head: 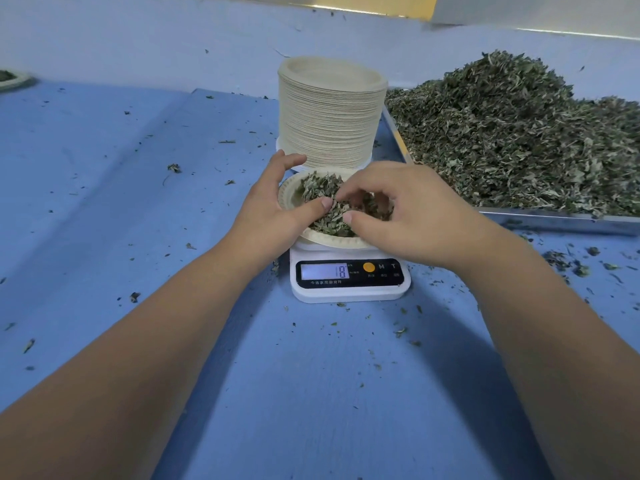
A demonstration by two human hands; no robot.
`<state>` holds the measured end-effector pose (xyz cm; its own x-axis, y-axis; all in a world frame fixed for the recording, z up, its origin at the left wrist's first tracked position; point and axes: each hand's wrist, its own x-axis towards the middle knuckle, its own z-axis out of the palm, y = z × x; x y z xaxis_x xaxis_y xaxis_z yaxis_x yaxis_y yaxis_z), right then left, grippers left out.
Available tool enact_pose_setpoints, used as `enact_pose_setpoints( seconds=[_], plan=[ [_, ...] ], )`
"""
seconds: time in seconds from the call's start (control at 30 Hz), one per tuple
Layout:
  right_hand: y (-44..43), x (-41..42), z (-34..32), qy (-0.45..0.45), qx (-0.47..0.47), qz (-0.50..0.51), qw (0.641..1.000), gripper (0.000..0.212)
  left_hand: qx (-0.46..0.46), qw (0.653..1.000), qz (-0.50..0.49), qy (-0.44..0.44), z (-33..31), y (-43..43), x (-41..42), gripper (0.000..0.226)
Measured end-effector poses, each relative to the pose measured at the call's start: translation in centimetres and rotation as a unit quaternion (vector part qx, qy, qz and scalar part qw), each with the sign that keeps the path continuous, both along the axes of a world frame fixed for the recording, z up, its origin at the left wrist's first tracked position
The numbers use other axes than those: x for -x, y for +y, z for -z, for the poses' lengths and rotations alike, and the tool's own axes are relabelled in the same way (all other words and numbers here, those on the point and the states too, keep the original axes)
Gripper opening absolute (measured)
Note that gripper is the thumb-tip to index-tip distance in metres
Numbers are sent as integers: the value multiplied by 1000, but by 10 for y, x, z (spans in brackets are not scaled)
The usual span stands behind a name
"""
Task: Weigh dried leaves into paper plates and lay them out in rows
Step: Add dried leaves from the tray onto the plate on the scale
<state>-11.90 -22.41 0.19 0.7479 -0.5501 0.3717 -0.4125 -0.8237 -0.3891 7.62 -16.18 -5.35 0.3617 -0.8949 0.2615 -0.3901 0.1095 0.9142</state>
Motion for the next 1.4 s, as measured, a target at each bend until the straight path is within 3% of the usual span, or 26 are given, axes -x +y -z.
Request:
enact_pose_setpoints(
  seconds=[0.37,0.6,0.73,0.9,1.3,1.4],
  plan=[
    [0,-6,10,-37,-47,12,998,13,0,1000,-7,4,-1,1,2,60],
    [-6,-3,4,-175,-105,36,978,10,-2,1000,-4,20,-3,1,3,53],
    [-6,-4,4,-225,-92,57,968,10,-4,999,4,45,-3,3,3,58],
    [-5,-7,5,-273,-75,77,956,11,6,999,15,42,-4,4,0,45],
    [-4,-10,10,-247,-52,106,962,12,12,999,22,23,-2,3,1,40],
    [-11,-4,7,-294,-61,125,946,14,4,1000,20,6,-1,4,2,44]
  ],
)
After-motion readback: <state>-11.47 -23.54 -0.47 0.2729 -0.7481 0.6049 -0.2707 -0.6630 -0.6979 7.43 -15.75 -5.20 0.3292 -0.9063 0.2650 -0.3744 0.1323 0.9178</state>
